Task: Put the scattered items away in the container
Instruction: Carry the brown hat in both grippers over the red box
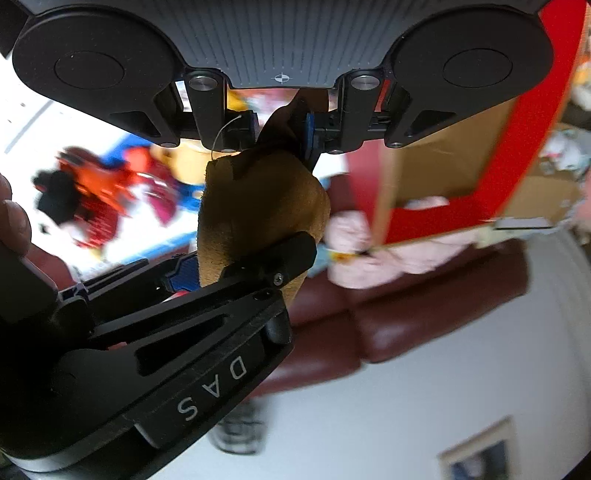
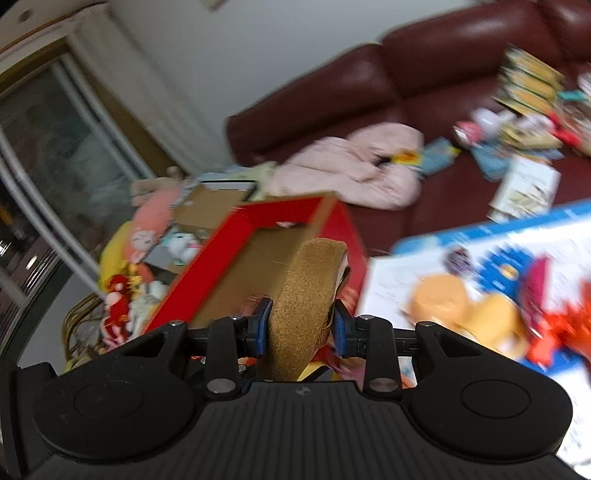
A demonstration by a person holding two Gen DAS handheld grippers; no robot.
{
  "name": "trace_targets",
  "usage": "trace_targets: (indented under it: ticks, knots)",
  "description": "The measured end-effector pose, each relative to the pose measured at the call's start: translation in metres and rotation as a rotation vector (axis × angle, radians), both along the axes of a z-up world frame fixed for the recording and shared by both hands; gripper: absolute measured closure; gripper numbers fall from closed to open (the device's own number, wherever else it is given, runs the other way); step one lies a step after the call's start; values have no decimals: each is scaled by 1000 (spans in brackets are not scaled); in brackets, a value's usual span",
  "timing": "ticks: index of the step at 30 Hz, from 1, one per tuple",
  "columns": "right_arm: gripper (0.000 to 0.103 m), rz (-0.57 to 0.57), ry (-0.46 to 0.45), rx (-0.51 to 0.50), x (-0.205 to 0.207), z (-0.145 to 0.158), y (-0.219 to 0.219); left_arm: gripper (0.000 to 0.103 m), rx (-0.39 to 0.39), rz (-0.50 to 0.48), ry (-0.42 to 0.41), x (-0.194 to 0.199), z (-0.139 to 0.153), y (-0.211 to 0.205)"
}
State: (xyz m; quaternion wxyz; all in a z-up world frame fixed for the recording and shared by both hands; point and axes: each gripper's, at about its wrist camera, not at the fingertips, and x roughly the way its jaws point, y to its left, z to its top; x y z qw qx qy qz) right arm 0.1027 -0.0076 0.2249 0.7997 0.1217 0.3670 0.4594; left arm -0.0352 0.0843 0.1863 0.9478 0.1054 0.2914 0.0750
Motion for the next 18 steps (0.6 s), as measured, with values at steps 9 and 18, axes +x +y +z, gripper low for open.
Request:
trace_targets:
  ticks: [9,18]
  knots:
    - [66,240,-17,2,-21,16,114,80,20,250,-19,-38,16,89]
    - [62,361,17,-36,-42,3,177,78,-8,383,19,-63,3,140]
